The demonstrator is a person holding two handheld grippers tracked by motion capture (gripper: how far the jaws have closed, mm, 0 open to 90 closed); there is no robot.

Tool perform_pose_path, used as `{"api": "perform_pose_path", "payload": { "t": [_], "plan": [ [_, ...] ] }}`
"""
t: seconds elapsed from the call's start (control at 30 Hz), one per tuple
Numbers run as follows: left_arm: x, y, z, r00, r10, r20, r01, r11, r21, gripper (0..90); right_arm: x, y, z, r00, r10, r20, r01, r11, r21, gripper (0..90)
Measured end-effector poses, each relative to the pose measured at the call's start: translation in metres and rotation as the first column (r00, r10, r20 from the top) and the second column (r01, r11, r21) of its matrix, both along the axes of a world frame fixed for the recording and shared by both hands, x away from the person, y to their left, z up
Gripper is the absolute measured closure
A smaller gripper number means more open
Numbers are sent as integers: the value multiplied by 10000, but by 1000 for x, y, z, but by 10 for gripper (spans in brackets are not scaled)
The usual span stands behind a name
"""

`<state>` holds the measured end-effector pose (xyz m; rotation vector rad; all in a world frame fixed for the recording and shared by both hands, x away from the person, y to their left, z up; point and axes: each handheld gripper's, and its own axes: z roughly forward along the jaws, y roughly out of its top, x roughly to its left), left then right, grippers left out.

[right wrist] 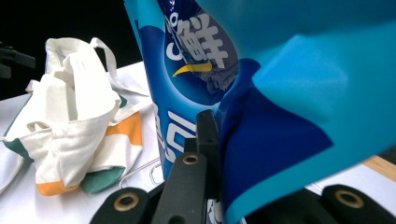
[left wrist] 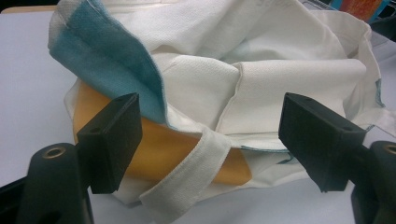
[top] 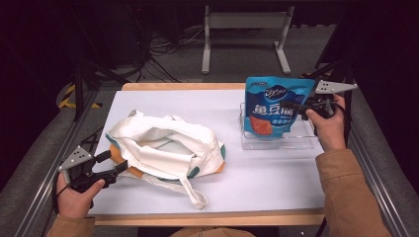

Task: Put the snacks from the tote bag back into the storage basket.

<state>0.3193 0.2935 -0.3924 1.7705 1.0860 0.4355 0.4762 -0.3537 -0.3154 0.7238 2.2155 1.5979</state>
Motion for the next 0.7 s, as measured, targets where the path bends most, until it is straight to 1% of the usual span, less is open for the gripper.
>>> {"api": "perform_pose_path", "payload": {
  "t": [0.3, 0.43, 0.53, 0.7],
  "plan": [
    [0, 0, -1, 10000, 18, -31, -18, 10000, -12, 221, 1, 0, -11, 9996, 203, -212, -199, 9997, 168, 890],
    [0, 0, 0, 10000, 13, -33, -13, 10000, -13, 221, 1, -3, -15, 9993, 180, -314, -168, 9991, 400, 890],
    [1, -1, -1, 10000, -6, -43, 6, 10000, -19, 220, 2, -6, -16, 9984, 325, -471, -297, 9979, 574, 885],
    [1, -1, -1, 10000, -5, -42, 5, 10000, -14, 220, 3, -10, -19, 9984, 235, -520, -204, 9980, 599, 874]
  ]
}}
